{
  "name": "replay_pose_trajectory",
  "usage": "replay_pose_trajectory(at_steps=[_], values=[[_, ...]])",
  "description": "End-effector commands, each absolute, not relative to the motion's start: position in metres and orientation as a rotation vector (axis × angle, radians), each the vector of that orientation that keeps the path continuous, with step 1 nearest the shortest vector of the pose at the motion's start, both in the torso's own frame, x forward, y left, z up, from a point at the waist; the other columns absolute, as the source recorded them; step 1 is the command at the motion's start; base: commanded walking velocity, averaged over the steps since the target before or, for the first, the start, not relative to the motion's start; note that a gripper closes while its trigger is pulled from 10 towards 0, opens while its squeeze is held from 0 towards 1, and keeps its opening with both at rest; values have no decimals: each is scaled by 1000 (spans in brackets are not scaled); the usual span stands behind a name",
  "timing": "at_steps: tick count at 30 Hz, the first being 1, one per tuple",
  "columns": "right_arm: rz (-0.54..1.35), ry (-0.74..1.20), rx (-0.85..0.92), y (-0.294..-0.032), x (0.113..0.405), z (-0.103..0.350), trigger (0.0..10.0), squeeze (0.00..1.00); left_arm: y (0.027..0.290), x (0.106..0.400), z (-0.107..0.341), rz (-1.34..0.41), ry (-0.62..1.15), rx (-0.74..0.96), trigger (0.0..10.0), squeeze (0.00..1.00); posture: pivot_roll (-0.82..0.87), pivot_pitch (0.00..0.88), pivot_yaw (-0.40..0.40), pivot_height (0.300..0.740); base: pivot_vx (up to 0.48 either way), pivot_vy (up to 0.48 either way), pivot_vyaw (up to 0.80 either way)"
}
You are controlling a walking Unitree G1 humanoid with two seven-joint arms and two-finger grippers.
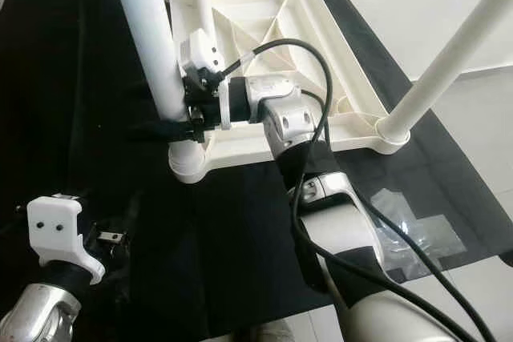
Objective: Building children table
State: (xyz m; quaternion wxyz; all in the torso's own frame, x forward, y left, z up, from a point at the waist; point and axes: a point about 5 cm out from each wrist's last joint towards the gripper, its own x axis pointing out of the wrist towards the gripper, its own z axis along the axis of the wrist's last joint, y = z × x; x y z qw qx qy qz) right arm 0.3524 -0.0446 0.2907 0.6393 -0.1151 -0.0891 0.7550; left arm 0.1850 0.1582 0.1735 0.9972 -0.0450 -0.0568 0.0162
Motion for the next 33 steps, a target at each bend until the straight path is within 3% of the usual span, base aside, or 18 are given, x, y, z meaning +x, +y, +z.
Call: replay_pose_trajectory(at_steps=[1,7,11,12,13,14,15,16,17,20,25,26,33], values=[[1779,-203,-274,-46,352,288,0,0,166,181,166,100,-92,-110,10000,0,72,298,-87,740,0,0,0],[1717,-178,-253,-63,352,274,0,0,163,179,164,93,-92,-125,10000,0,43,287,-87,740,0,0,0],[1519,-134,-233,-72,352,255,0,0,153,173,163,-12,-85,-157,10000,0,22,285,-92,740,0,0,0],[1345,-64,-171,-74,352,238,0,0,149,170,161,-83,-79,-174,10000,0,18,283,-94,740,0,0,0],[1345,-64,-171,-74,352,238,0,0,149,170,161,-83,-79,-174,10000,0,18,283,-94,740,0,0,0],[1129,-12,-178,-76,351,219,0,0,147,169,161,-155,-85,-183,10000,0,15,280,-92,740,0,0,0],[1129,-12,-178,-76,351,219,0,0,147,169,161,-155,-85,-183,10000,0,15,280,-92,740,0,0,0],[837,71,-189,-88,348,196,0,0,147,170,160,-237,-90,-204,10000,0,-9,272,-84,740,0,0,0],[693,121,-203,-93,336,177,0,0,148,173,161,-332,-102,-213,10000,0,-25,256,-74,740,0,0,0],[649,146,-212,-93,317,163,0,0,157,179,160,-460,-125,-213,10000,0,-45,233,-66,740,0,0,0],[725,75,-197,-91,328,182,235,0,180,183,150,-531,-135,-271,10000,0,-52,214,-61,740,0,0,0],[775,66,-188,-91,333,191,10000,0,185,184,147,-555,-135,-292,10000,0,-55,204,-65,740,0,0,0],[965,-31,-234,-107,353,226,10000,0,187,186,147,-694,-132,-331,10000,0,-69,182,-56,740,0,0,0]])
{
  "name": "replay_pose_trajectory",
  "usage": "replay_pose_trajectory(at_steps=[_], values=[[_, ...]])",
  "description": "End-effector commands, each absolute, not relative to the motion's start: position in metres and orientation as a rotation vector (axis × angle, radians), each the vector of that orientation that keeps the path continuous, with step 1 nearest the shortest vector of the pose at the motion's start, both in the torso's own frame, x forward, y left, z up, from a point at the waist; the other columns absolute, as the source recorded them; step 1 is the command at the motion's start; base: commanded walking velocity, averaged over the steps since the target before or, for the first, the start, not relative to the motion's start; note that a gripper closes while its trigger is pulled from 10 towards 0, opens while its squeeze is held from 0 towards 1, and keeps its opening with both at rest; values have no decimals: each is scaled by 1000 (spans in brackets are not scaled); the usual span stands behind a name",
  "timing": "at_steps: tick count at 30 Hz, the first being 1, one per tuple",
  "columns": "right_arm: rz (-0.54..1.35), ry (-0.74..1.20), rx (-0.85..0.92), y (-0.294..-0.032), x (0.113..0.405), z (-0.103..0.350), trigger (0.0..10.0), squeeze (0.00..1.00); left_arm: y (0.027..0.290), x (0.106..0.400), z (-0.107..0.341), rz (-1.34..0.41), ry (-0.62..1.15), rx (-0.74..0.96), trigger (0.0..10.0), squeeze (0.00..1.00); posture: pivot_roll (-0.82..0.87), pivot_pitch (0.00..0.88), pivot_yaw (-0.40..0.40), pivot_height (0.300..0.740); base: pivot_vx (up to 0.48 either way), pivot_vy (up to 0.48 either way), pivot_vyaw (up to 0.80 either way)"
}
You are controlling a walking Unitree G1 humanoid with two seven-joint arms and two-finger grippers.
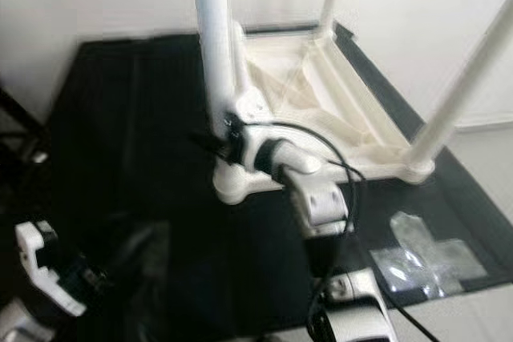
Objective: Building children table
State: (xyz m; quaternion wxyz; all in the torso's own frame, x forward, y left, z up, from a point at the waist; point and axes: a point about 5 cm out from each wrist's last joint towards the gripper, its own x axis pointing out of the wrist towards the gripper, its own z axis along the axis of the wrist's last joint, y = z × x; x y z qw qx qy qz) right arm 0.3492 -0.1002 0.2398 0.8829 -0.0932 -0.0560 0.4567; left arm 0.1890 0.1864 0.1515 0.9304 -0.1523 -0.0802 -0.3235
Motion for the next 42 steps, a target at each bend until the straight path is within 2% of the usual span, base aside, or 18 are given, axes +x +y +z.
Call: replay_pose_trajectory(at_steps=[1,6,7,8,9,14,19,20,25,31,35,36,37,38,39,40,42], values=[[1040,-53,-246,-112,352,233,10000,1000,190,184,147,-710,-126,-331,10000,0,-60,181,-57,740,0,0,0],[1169,-69,-254,-118,345,244,10000,1000,200,180,145,-729,-129,-347,10000,0,-60,181,-57,740,0,0,0],[1285,-116,-273,-121,349,258,10000,855,203,181,143,-712,-140,-375,10000,0,-49,178,-54,740,0,0,0],[1316,-128,-276,-122,350,262,10000,855,204,182,142,-712,-145,-383,10000,0,-49,178,-54,740,0,0,0],[1352,-142,-281,-122,352,265,10000,0,203,183,141,-728,-135,-374,10000,0,-40,177,-53,740,0,0,0],[1403,-135,-257,-118,358,267,10000,0,198,187,142,-777,-122,-365,10000,0,-30,175,-43,740,0,0,0],[1453,-131,-288,-113,363,268,10000,0,207,185,141,-773,-103,-370,10000,0,-22,168,-32,740,0,0,0],[1467,-123,-278,-115,364,269,0,0,209,184,140,-754,-114,-393,10000,0,-25,170,-44,740,0,0,0],[1527,-79,-268,-125,365,267,0,0,211,183,140,-738,-131,-413,10000,0,-32,169,-51,740,0,0,0],[1469,-94,-224,-131,364,255,0,0,212,184,138,-743,-132,-429,10000,0,-47,178,-45,740,0,0,0],[1216,-46,-111,-129,360,227,0,0,212,182,140,-771,-149,-465,10000,0,-71,190,-55,740,0,0,0],[974,53,-98,-121,359,205,0,0,213,182,140,-768,-151,-453,10000,0,-72,196,-56,740,0,0,0],[974,53,-98,-121,359,205,0,0,213,182,140,-768,-151,-453,10000,0,-72,196,-56,740,0,0,0],[664,194,-77,-115,341,170,0,0,212,183,141,-752,-153,-405,10000,0,-85,198,-54,740,0,0,0],[664,194,-77,-115,341,170,0,0,212,183,141,-752,-153,-405,10000,0,-85,198,-54,740,0,0,0],[590,244,-55,-114,329,159,0,0,212,183,141,-744,-153,-378,10000,0,-85,198,-54,740,0,0,0],[600,257,-42,-104,315,151,0,0,211,183,141,-729,-144,-315,10000,0,-91,198,-45,740,0,0,0]])
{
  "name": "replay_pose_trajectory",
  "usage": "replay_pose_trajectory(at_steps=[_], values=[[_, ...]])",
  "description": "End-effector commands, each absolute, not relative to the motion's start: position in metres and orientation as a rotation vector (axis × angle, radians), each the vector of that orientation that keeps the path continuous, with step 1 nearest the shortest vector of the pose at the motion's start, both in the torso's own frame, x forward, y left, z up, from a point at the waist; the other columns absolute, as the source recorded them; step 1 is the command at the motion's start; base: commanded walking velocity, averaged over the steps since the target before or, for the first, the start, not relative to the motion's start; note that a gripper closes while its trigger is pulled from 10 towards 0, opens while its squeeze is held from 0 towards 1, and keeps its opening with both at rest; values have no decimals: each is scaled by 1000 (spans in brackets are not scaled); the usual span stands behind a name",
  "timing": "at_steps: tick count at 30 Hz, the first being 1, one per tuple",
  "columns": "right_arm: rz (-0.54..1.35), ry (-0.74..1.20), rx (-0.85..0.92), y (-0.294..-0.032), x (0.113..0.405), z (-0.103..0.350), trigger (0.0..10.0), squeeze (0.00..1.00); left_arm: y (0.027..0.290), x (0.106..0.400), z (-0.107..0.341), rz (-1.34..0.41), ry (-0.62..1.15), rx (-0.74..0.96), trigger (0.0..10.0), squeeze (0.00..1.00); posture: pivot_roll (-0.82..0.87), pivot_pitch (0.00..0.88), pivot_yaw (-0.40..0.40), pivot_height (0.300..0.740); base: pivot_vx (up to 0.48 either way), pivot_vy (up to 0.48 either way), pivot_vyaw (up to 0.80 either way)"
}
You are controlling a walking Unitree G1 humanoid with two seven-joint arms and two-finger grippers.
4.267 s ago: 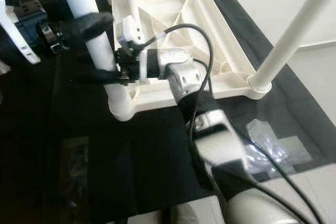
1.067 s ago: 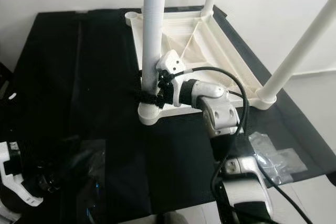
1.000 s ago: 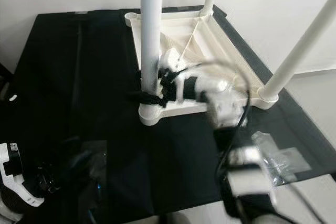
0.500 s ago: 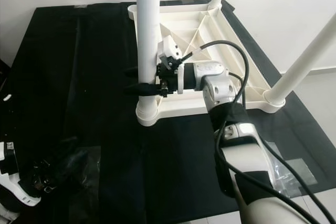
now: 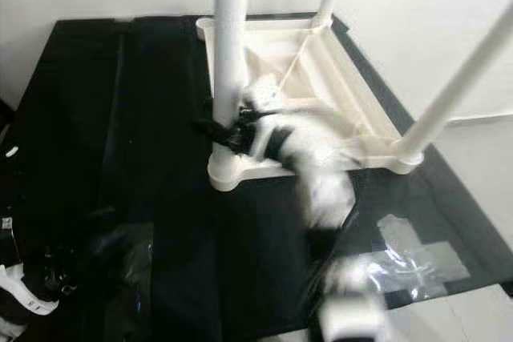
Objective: Building children table
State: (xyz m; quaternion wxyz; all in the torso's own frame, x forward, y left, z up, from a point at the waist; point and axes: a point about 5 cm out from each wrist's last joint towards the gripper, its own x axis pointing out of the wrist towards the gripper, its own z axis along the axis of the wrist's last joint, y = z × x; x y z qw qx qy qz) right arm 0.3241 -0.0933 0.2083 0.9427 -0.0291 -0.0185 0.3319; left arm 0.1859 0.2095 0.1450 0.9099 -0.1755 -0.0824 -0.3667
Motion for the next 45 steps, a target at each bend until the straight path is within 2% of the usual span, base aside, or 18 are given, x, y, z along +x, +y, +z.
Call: replay_pose_trajectory(at_steps=[1,3,6,7,8,15,16,17,19,22,25,26,27,35,36,38,39,45], values=[[617,241,-53,-99,311,150,0,0,211,184,140,-724,-138,-286,10000,0,-91,198,-45,740,0,0,0],[629,231,-59,-95,309,149,0,0,210,184,140,-720,-134,-266,10000,0,-91,198,-45,740,0,0,0],[680,212,-70,-87,317,158,0,0,207,188,139,-695,-108,-76,10000,0,-84,182,-51,740,0,0,0],[680,212,-70,-87,317,158,0,0,207,188,139,-695,-108,-76,10000,0,-84,182,-51,740,0,0,0],[750,227,-77,-82,321,164,10000,0,207,190,139,-666,-109,-18,10000,0,-83,177,-54,740,0,0,0],[899,171,-155,-91,335,201,10000,0,204,190,136,-636,-112,34,10000,0,-78,172,-54,740,0,0,0],[945,108,-150,-98,345,215,10000,1000,204,190,135,-638,-109,43,10000,0,-77,172,-55,740,0,0,0],[1019,24,-136,-107,355,235,10000,1000,203,190,134,-640,-107,60,10000,0,-76,172,-54,740,0,0,0],[1031,10,-131,-109,356,238,10000,1000,202,189,134,-640,-107,64,10000,0,-76,172,-54,740,0,0,0],[1243,-57,-177,-112,349,248,10000,1000,202,188,134,-632,-110,73,10000,0,-70,175,-55,740,0,0,0],[1332,-67,-198,-114,346,251,10000,1000,202,188,133,-625,-114,79,10000,0,-69,177,-55,740,0,0,0],[1395,-67,-254,-116,346,253,10000,671,202,187,134,-616,-119,87,10000,0,-65,183,-58,740,0,0,0],[1434,-58,-285,-116,347,255,10000,0,202,187,135,-608,-123,99,10000,0,-61,195,-64,740,0,0,0],[1526,-60,-287,-108,360,268,10000,0,205,185,141,-595,-133,136,10000,0,-40,243,-71,740,0,0,0],[1530,-60,-282,-108,363,268,6588,0,205,184,142,-599,-133,136,10000,0,-38,253,-70,740,0,0,0],[1533,-61,-278,-108,364,269,6588,0,204,183,143,-600,-132,136,10000,0,-37,255,-70,740,0,0,0],[1536,-55,-268,-109,365,269,0,0,204,182,143,-603,-130,134,10000,0,-36,261,-69,740,0,0,0],[1555,-51,-261,-111,366,269,0,0,204,181,143,-603,-130,135,10000,0,-35,264,-69,740,0,0,0]])
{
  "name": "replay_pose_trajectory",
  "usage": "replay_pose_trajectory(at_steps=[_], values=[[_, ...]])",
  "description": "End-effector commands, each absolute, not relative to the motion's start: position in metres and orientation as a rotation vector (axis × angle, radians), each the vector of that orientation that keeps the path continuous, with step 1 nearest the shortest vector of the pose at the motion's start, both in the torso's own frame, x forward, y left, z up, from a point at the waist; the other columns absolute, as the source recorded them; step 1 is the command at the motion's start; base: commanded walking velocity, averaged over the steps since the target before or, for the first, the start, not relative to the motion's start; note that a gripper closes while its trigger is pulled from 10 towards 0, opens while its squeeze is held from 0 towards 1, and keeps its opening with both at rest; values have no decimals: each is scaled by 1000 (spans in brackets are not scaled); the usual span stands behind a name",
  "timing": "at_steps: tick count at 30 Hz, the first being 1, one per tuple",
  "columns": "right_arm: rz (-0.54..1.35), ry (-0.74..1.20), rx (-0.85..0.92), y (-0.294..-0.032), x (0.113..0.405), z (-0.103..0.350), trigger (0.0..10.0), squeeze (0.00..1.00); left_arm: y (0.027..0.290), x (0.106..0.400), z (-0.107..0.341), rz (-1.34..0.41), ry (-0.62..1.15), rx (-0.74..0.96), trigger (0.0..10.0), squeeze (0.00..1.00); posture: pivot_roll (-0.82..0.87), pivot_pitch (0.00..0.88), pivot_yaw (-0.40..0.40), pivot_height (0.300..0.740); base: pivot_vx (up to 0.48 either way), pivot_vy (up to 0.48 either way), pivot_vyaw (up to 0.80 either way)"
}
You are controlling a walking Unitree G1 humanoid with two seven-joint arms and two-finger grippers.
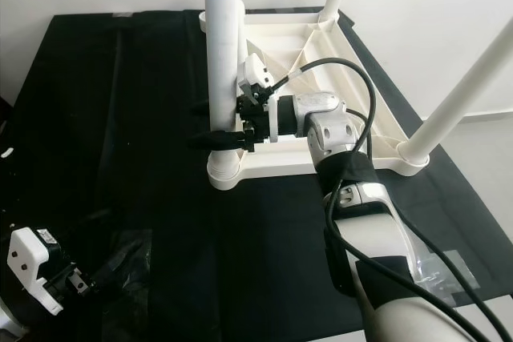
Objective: Building children table
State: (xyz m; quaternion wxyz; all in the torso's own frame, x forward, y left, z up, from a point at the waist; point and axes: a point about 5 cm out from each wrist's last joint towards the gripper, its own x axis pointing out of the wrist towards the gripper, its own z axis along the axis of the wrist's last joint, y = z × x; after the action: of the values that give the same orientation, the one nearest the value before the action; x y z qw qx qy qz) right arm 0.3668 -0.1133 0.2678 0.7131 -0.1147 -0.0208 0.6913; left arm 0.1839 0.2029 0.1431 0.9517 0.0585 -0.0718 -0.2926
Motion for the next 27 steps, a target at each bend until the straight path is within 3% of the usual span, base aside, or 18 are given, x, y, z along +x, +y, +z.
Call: replay_pose_trajectory(at_steps=[1,9,12,14,16,17,19,23,27], values=[[1579,-50,-250,-115,365,269,0,0,203,180,143,-602,-129,132,10000,0,-36,279,-64,740,0,0,0],[1615,-43,-207,-130,357,255,0,0,202,180,144,-603,-125,127,10000,0,-50,282,-64,740,0,0,0],[1531,-55,-197,-130,357,247,0,0,201,181,144,-602,-128,125,10000,0,-65,278,-73,740,0,0,0],[1299,-57,-132,-119,351,223,0,0,201,184,144,-594,-136,123,10000,0,-89,271,-81,740,0,0,0],[925,-6,-91,-100,332,191,0,0,202,186,144,-585,-142,123,10000,0,-103,270,-73,740,0,0,0],[925,-6,-91,-100,332,191,0,0,202,186,144,-585,-142,123,10000,0,-103,270,-73,740,0,0,0],[722,10,-85,-91,315,178,0,0,203,188,144,-582,-144,126,10000,0,-110,266,-64,740,0,0,0],[688,4,-73,-82,305,175,0,0,203,191,143,-581,-144,129,10000,0,-116,251,-52,740,0,0,0],[724,-40,-183,-69,302,176,0,0,204,197,141,-581,-139,139,10000,0,-116,226,-50,740,0,0,0]])
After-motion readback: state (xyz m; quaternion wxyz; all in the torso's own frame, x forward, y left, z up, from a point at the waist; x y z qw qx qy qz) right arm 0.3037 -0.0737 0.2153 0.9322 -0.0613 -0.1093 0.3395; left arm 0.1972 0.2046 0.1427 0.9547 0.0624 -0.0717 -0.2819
